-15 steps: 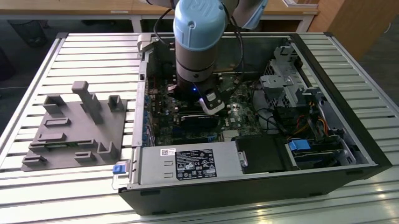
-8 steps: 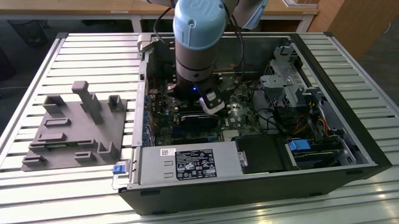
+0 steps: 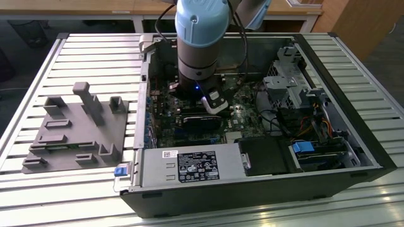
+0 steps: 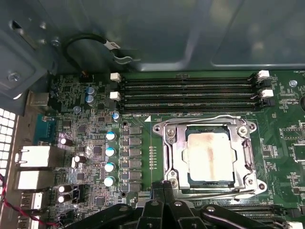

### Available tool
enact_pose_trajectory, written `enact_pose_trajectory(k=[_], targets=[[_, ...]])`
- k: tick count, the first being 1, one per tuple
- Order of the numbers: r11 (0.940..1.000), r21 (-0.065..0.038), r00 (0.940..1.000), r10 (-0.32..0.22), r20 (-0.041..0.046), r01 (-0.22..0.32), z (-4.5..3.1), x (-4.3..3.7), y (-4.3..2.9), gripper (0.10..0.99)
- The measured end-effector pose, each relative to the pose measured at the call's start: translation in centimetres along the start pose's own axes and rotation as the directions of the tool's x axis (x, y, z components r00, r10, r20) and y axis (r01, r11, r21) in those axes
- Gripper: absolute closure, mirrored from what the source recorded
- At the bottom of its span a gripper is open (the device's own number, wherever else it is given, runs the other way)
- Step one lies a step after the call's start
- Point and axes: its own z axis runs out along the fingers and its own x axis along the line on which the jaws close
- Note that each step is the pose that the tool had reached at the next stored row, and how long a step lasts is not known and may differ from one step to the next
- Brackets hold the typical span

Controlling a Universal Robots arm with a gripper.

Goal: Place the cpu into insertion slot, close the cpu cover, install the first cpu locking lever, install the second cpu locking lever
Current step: 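Install the second cpu locking lever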

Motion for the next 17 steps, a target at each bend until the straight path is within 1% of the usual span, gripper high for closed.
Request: enact_pose_trajectory(k=[17], targets=[[1.0000,-0.002,1.0000,0.000,0.0000,0.000,-1.19,0.00,0.35,0.965]])
